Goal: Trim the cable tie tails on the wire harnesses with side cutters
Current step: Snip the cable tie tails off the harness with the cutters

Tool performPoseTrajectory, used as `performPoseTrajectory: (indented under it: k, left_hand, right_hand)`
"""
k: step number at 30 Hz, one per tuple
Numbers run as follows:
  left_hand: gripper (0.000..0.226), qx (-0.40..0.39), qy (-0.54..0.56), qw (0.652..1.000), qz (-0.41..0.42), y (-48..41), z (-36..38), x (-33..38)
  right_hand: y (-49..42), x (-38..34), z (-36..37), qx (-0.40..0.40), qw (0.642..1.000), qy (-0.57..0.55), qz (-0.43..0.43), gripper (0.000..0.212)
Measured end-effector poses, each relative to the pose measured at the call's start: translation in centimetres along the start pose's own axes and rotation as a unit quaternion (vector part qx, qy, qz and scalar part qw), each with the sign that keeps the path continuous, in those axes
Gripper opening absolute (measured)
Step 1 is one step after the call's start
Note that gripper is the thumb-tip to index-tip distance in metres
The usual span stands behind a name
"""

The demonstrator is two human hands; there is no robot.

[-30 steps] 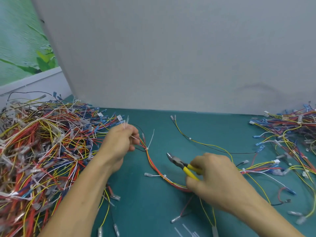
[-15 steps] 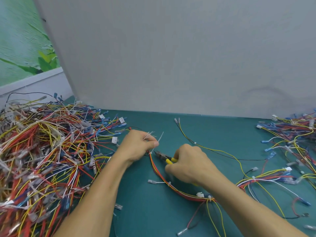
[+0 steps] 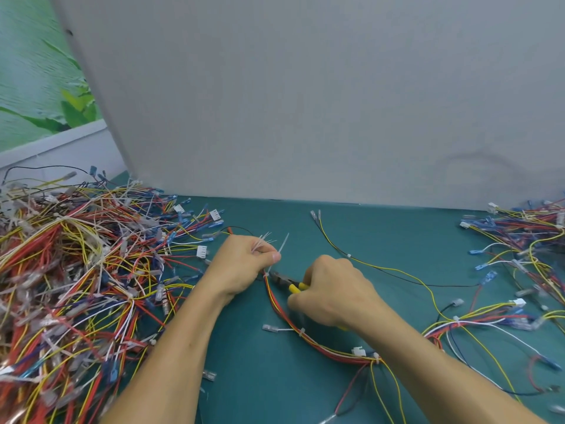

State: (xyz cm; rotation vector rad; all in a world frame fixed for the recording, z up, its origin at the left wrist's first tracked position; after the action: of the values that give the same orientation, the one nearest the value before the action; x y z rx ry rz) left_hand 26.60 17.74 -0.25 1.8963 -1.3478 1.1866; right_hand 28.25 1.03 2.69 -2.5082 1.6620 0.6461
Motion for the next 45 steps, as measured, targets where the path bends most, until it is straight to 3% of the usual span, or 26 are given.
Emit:
performPoseTrajectory:
  k: [34,45]
  left_hand:
    - [0.018,0.008,0.01,1.0,0.01,0.2,0.0,0.0]
    - [0.022,0.012,0.103,0.995,0.004,0.9,-0.4,2.1]
  right_hand:
    - [-0.4,-0.4,0.1,0.0,0.998,0.032,-0.049,0.02]
    - [1.0,2.0,-1.2,0.088,0.994,0.011,-0.063,0.02]
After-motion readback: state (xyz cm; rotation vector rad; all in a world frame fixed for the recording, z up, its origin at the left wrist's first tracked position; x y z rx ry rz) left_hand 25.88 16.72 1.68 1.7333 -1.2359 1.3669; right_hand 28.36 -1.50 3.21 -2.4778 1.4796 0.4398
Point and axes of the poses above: each hand's wrist, its own y-axis away from the middle knuckle, its own z-axis out of the palm, x = y × z, the point moved 1 cm from there along -y, towards the middle knuckle, and after that the axes turned 2 degrees about z, right-handed, at the moved point
